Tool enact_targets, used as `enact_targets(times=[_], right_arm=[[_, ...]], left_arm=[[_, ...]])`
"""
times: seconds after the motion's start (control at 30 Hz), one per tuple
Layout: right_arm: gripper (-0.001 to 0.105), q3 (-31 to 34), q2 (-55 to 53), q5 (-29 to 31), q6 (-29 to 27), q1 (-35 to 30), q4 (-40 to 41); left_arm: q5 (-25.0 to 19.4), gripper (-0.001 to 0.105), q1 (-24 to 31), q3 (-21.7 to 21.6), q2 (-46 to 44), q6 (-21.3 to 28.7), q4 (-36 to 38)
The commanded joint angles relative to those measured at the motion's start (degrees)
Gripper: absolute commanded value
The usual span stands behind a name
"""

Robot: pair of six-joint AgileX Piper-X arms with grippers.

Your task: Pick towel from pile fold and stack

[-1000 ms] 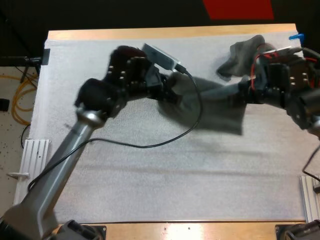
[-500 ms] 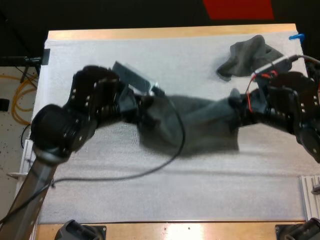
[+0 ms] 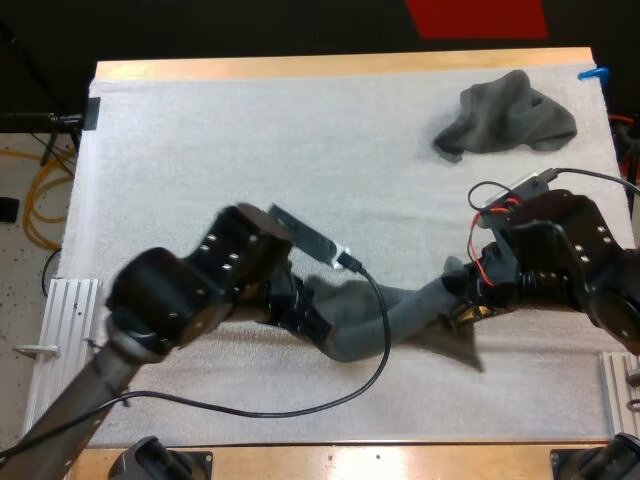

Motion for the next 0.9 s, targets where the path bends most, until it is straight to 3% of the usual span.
enact_targets(times=[0.0,0.1,0.33,0.57,0.87], right_arm=[[0.0,-0.16,1.56,0.06,0.19,-0.03,0.33],[0.0,-0.16,5.53,0.8,-0.54,-0.92,-1.35],[0.0,-0.16,17.71,3.77,-1.57,-6.41,-12.34],[0.0,-0.16,28.56,4.86,-1.24,-11.47,-23.25],[0.0,-0.16,36.89,7.29,1.05,-15.06,-37.13]], left_arm=[[-1.21,0.0,0.01,2.04,-0.3,-0.71,-0.46],[-2.76,0.0,1.42,5.38,-0.3,-0.66,-6.21],[-2.63,0.0,9.11,7.83,2.1,3.19,-22.2],[7.32,0.0,18.39,8.21,14.02,5.19,-36.06],[10.98,0.0,22.44,8.21,26.81,5.19,-51.48]])
